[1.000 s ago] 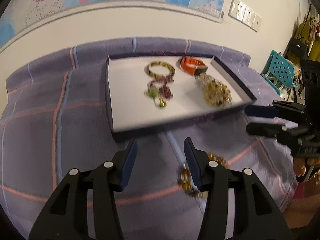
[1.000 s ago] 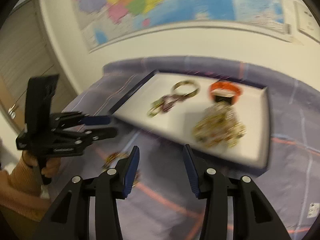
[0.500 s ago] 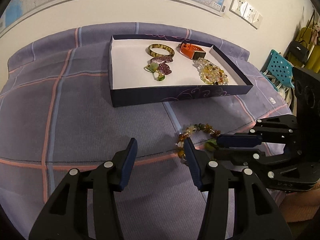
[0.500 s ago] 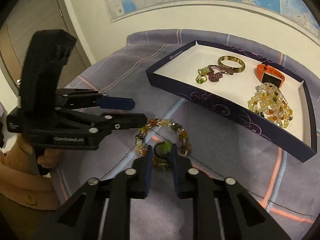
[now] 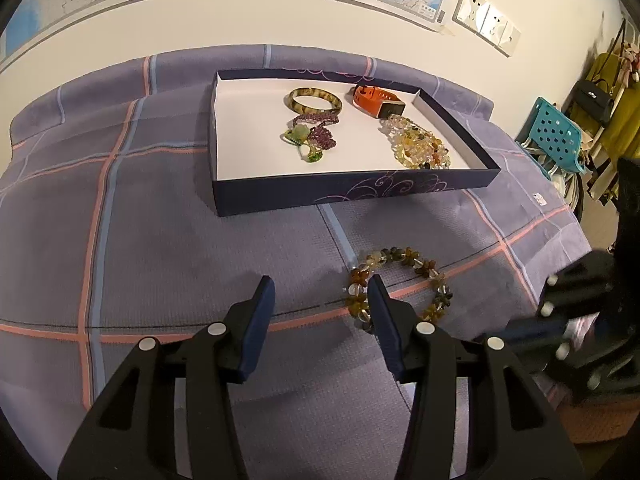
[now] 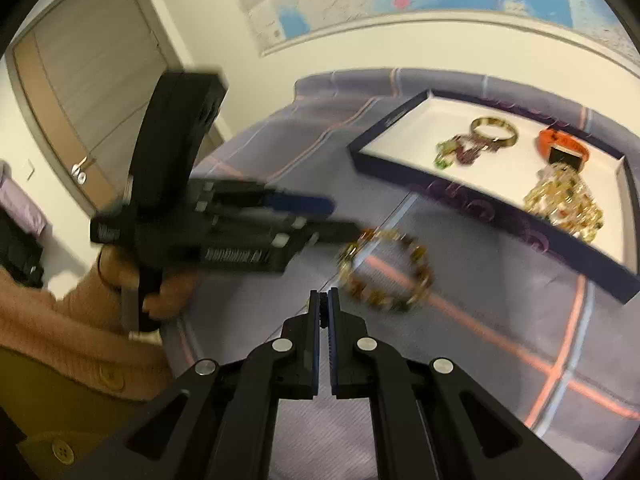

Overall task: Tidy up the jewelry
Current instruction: 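Move both tools back to the jewelry on the bedspread, right tool reaching the stone bracelet, then grasp the green-stone ring with the left tool while the right tool grasps the multicolour stone bracelet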

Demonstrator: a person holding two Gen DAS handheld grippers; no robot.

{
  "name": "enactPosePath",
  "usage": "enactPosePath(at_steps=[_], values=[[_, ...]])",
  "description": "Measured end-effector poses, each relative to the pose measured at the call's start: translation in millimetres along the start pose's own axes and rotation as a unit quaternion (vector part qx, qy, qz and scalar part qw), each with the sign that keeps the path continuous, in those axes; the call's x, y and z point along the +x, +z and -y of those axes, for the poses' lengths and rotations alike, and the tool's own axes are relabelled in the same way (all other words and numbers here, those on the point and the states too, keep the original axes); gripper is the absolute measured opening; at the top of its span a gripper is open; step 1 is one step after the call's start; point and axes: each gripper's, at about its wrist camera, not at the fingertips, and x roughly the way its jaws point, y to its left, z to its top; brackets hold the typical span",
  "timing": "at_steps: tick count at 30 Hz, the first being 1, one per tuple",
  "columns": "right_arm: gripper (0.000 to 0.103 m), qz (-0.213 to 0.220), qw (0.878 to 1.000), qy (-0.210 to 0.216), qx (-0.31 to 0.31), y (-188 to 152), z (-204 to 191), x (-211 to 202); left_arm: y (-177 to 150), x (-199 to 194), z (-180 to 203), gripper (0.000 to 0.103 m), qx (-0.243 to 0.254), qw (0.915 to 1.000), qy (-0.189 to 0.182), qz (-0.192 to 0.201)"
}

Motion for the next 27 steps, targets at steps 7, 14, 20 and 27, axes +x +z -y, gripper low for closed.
enactPosePath(at_steps=[7, 14, 20, 27], values=[[0.022, 0.040, 0.998, -0.016, 0.048, 6, 29, -9, -8, -10, 9, 0.047, 0.023, 0.9996, -0.018, -0.004], [0.027, 0.013, 0.996, -0.082, 0.031, 22, 43, 22, -29, -25, 33, 0.047, 0.071, 0.9948, -0.071, -0.015], [0.012, 0.003, 0.993, -0.116, 0.006, 28, 41, 33, -45, -26, 52, 0.049, 0.102, 0.9897, -0.097, -0.026], [0.008, 0.033, 0.992, -0.113, 0.051, 18, 59, 3, -45, -10, 65, 0.046, 0.129, 0.9895, -0.057, -0.031]])
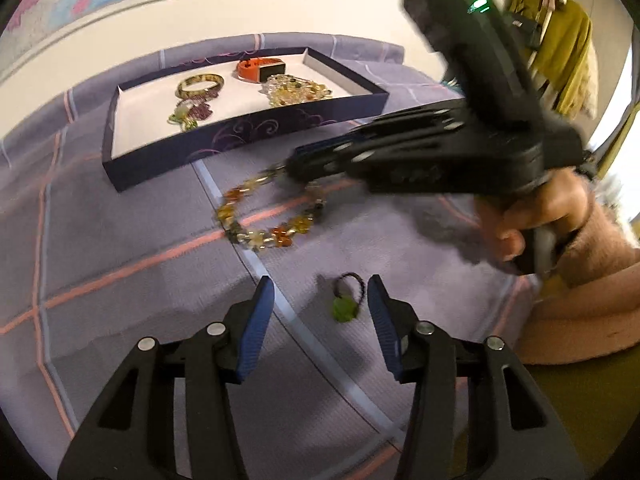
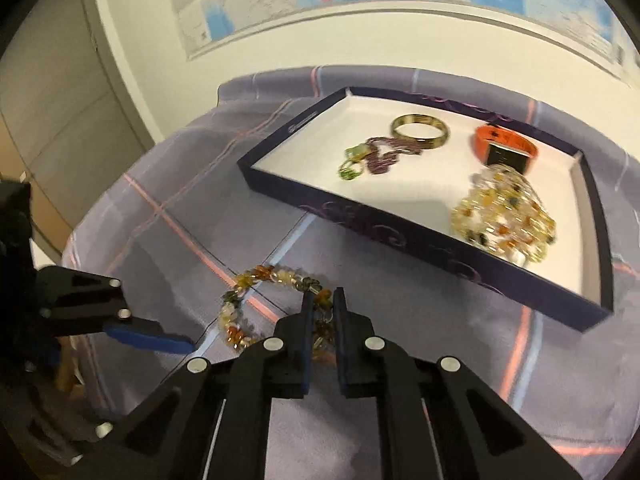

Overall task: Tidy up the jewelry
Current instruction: 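Grasp the green-stone ring with the left tool while the right tool grasps the multicolour stone bracelet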

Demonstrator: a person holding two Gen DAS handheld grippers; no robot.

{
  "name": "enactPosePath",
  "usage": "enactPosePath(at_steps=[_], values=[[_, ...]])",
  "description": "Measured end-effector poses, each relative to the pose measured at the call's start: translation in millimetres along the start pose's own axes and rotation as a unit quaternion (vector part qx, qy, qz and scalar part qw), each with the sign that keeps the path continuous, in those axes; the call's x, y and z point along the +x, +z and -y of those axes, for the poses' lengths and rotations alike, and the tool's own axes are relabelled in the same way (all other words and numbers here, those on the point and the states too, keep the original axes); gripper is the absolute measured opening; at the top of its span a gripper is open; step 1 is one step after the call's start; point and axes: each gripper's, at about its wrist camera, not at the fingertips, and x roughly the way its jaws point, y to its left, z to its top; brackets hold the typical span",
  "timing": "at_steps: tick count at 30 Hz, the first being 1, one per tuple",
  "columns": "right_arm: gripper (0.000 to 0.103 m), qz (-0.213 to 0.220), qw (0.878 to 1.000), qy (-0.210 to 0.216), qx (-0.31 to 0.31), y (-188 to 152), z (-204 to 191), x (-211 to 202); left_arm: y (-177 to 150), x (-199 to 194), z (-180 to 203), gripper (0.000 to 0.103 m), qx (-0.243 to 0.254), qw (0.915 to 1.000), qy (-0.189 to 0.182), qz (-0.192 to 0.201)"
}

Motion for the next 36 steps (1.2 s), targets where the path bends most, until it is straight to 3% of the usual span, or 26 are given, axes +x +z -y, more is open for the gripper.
enactPosePath(at_steps=[5, 10, 14, 17, 21, 27, 30, 36], values=[[0.008, 0.012, 0.999, -0.026, 0.044, -12, 30, -24, 4, 4, -2, 0.041, 0.002, 1.0000, 0.008, 0.001], [0.008, 0.006, 0.997, -0.039, 0.071, -28, 51, -38, 10, 5, -10, 0.027, -0.015, 0.9998, 0.015, 0.002], [0.011, 0.004, 0.996, -0.043, 0.073, -33, 51, -40, 11, 4, -11, 0.029, -0.017, 0.9997, 0.019, 0.002], [0.031, 0.013, 0.996, -0.042, 0.076, -34, 52, -43, 9, 1, -11, 0.035, -0.018, 0.9996, 0.020, 0.002], [0.032, 0.012, 0.997, -0.039, 0.071, -33, 52, -40, 2, -8, -8, 0.041, -0.014, 0.9999, 0.009, 0.004], [0.033, 0.010, 0.997, -0.040, 0.068, -29, 51, -32, -7, -8, -5, 0.039, -0.015, 0.9998, 0.011, -0.009], [0.034, 0.008, 0.997, -0.039, 0.065, -29, 49, -30, -7, -8, -7, 0.026, -0.021, 0.9996, 0.015, -0.010], [0.034, 0.004, 0.997, -0.043, 0.062, -30, 46, -26, -4, -5, -5, 0.015, -0.020, 0.9994, 0.026, -0.013]])
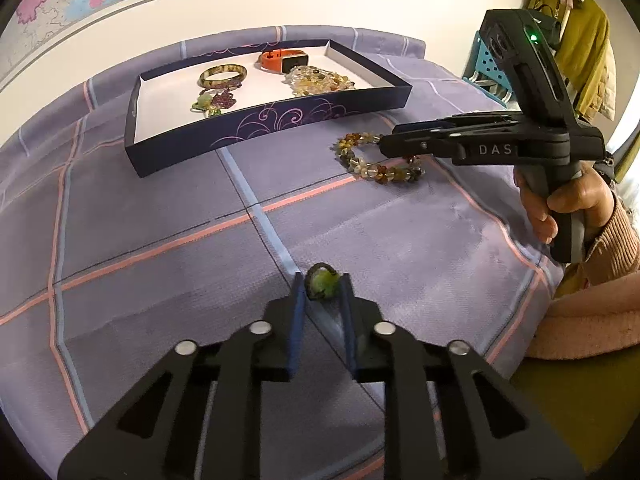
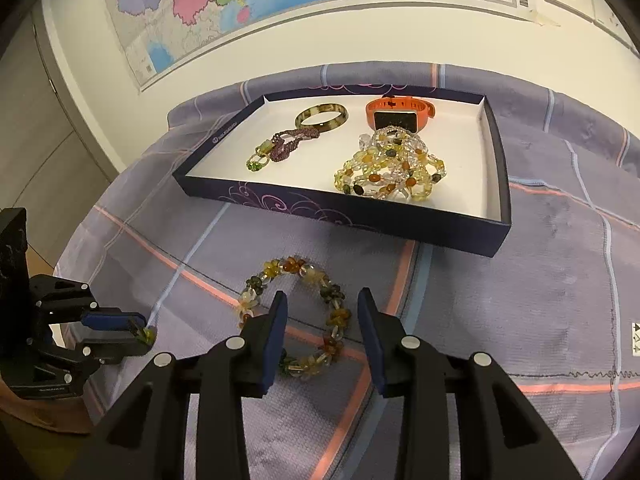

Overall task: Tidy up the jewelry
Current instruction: 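Grasp the green-stone ring with the left tool while the right tool grasps the multicolour stone bracelet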

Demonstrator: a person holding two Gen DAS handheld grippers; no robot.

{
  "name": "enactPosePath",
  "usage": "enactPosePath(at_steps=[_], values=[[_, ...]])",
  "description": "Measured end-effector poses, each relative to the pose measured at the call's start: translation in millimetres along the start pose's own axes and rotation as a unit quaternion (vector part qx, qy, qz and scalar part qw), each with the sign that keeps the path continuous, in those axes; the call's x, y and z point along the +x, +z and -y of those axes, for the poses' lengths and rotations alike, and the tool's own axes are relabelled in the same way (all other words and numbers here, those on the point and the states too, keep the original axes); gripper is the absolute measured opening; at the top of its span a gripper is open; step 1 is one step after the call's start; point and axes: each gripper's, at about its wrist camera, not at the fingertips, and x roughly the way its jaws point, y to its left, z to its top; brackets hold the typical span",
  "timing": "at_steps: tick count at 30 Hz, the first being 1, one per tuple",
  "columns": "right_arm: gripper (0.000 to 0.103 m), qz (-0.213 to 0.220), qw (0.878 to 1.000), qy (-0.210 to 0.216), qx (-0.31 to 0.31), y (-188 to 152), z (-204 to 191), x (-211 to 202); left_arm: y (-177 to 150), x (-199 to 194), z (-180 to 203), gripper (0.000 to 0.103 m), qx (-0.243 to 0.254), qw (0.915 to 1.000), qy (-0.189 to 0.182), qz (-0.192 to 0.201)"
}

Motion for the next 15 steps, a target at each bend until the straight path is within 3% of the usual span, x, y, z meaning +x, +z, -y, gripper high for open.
enactPosePath(at_steps=[4, 8, 15], values=[[0.034, 0.002, 1.000, -0.002, -0.003, 0, 0, -1, 4, 3, 0, 0.014, -0.004, 1.0000, 0.003, 0.001], [0.048, 0.003, 1.000, -0.006, -0.001, 1, 2, 0, 7, 5, 2, 0.014, -0.004, 0.9999, 0.011, 0.002], [0.050, -0.001, 1.000, -0.014, -0.020, 3, -3, 7, 11, 7, -1, 0.014, -0.011, 0.9999, 0.009, 0.004]])
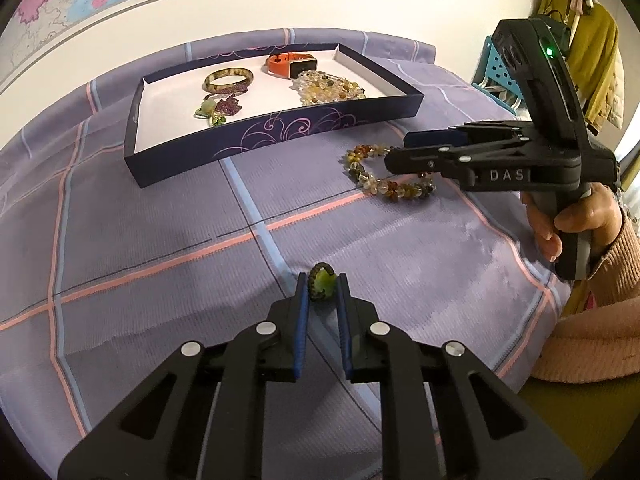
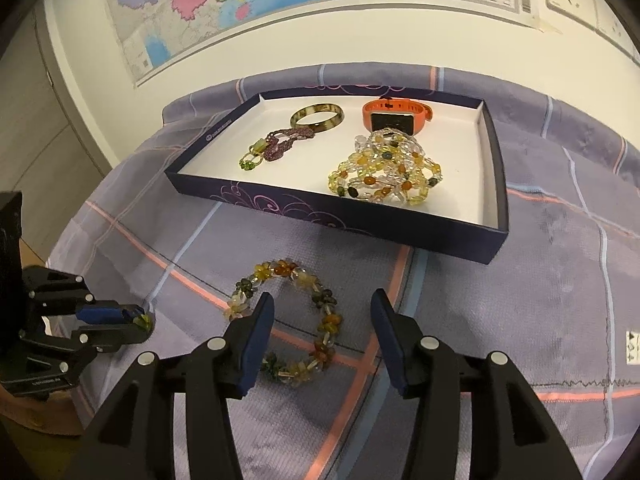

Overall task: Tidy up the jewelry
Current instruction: 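Grasp the green-stone ring with the left tool while the right tool grasps the multicolour stone bracelet, then lift the ring and stone bracelet toward the box lid with both tools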

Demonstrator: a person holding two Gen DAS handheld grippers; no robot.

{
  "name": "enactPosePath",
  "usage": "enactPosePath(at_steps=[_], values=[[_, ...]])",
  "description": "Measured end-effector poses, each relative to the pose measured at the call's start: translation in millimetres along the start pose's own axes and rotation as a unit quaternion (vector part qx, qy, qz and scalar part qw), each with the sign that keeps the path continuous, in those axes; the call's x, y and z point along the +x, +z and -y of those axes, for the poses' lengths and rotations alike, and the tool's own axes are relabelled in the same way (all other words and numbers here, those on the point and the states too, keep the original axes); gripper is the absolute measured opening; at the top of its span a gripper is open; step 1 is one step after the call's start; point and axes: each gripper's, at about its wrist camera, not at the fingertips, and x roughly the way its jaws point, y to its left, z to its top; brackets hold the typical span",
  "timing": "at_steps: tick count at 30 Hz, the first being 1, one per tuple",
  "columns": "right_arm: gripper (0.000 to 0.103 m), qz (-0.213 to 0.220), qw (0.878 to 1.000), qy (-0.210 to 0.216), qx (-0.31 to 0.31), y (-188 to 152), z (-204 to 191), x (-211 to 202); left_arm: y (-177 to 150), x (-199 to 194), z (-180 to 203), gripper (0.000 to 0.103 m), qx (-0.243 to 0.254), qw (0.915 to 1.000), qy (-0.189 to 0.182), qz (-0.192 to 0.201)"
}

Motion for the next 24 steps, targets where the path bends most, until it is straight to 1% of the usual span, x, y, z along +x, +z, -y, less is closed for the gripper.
enactPosePath(at_steps=[4, 6, 7, 11, 13, 17, 19, 21, 24], values=[[0.050, 0.000, 1.000, -0.004, -0.006, 1, -2, 2, 3, 2, -1, 0.014, -0.002, 1.0000, 0.000, 0.001], [0.043, 0.000, 1.000, -0.017, -0.017, 1, -4, 2, 4, 3, -2, 0.014, -0.004, 1.0000, 0.002, 0.002], [0.041, -0.001, 1.000, -0.023, -0.021, 1, -5, 2, 5, 4, -2, 0.014, -0.006, 1.0000, 0.001, 0.003], [0.026, -0.002, 0.999, -0.033, -0.022, 1, -3, 0, 6, 5, -5, 0.014, -0.013, 0.9999, -0.001, 0.004], [0.022, -0.002, 0.999, -0.036, -0.024, 0, -3, 0, 6, 6, -6, 0.014, -0.017, 0.9998, -0.001, 0.006], [0.011, -0.002, 0.999, -0.041, -0.035, -1, -9, 0, 7, 7, -7, 0.014, -0.023, 0.9997, -0.004, 0.008], [0.010, -0.001, 0.998, -0.045, -0.037, -1, -12, 0, 7, 7, -8, 0.014, -0.025, 0.9997, -0.005, 0.008], [0.009, 0.001, 0.999, -0.037, -0.028, -1, -12, -1, 8, 7, -9, 0.014, -0.027, 0.9996, -0.005, 0.009], [0.009, 0.007, 1.000, 0.008, 0.000, 0, -8, -6, 8, 7, -10, 0.014, -0.030, 0.9995, -0.005, 0.009]])
